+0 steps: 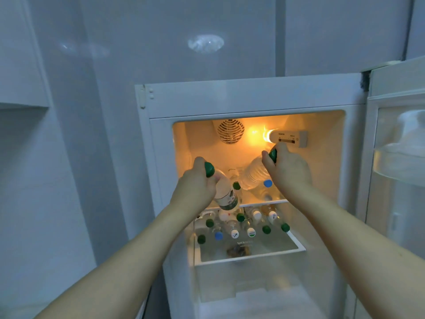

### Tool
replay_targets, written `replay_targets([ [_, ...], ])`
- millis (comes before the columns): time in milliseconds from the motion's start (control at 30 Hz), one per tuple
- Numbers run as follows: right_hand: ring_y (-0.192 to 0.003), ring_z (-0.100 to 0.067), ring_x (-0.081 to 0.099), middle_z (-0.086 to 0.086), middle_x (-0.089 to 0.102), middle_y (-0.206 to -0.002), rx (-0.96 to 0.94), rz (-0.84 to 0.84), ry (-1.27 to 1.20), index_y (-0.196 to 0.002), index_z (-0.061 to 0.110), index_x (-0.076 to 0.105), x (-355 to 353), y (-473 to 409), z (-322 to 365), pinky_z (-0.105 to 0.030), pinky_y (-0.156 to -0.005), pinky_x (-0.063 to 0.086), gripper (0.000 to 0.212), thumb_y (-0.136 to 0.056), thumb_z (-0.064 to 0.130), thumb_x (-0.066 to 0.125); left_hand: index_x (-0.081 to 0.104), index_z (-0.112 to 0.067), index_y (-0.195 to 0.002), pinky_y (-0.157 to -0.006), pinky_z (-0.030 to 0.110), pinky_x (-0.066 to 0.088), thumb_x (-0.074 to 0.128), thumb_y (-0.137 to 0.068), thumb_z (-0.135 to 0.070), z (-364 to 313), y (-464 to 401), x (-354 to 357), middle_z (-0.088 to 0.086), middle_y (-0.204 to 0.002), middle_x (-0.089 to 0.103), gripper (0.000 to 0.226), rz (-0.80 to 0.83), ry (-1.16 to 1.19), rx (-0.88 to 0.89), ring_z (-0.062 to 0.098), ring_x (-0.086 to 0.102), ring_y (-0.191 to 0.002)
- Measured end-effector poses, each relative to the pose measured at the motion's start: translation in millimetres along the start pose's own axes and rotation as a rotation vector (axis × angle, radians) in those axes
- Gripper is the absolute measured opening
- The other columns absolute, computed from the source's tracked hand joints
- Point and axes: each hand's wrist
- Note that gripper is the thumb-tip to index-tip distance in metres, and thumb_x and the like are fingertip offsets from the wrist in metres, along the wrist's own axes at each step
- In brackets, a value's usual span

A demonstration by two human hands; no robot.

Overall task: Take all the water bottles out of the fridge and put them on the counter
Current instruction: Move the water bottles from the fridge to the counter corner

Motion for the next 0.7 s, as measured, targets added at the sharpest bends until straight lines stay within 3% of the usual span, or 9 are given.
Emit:
replay_targets([
  [167, -0.072, -0.034, 0.054, -0.013, 0.060, -0.083, -0.031, 0.048, -0.014, -0.105, 0.009, 0.048, -25.3, 27.1, 35.8, -0.035, -0.059, 0.036, 0.037, -0.099, 0.045, 0.040, 0.046, -0.014, -0.106, -0.065, 0.034, 0.040, 0.056, -0.092, -0.033, 2.9, 31.2, -42.7, 0.008, -0.095, 0.057, 0.026, -0.015, 0.034, -0.129, 0.029, 0.055, -0.084],
  [300, -0.074, -0.034, 0.053, -0.013, 0.058, -0.084, -0.073, 0.085, -0.021, -0.105, 0.009, 0.048, -41.1, 51.0, 61.9, -0.035, -0.061, 0.036, 0.036, -0.099, 0.044, 0.042, 0.050, -0.013, -0.107, -0.056, 0.026, 0.034, 0.058, -0.091, -0.032, 10.3, 58.2, -67.6, 0.005, -0.101, 0.057, 0.026, -0.032, 0.048, -0.223, 0.023, 0.053, -0.086],
  [500, -0.075, -0.033, 0.051, -0.007, 0.053, -0.080, -0.139, 0.246, -0.061, -0.095, 0.010, 0.049, -50.7, 80.2, 95.0, -0.035, -0.061, 0.036, 0.034, -0.097, 0.043, 0.045, 0.053, -0.015, -0.099, -0.071, 0.033, 0.045, 0.060, -0.088, -0.036, 27.7, 99.6, -101.7, 0.005, -0.095, 0.060, 0.025, -0.040, 0.015, -0.320, 0.027, 0.056, -0.088],
  [700, -0.067, -0.024, 0.053, -0.003, 0.054, -0.071, -0.207, 0.438, -0.161, -0.076, 0.011, 0.054, -43.7, 102.5, 127.1, -0.030, -0.052, 0.032, 0.030, -0.084, 0.040, 0.056, 0.057, -0.014, -0.097, -0.074, 0.035, 0.048, 0.063, -0.087, -0.035, 46.6, 140.3, -132.9, 0.001, -0.089, 0.061, 0.024, -0.023, -0.030, -0.419, 0.021, 0.059, -0.084],
])
Point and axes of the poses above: each hand's wrist, its own y-axis away from the middle knuckle, its own x-axis out of the palm, z = x × y
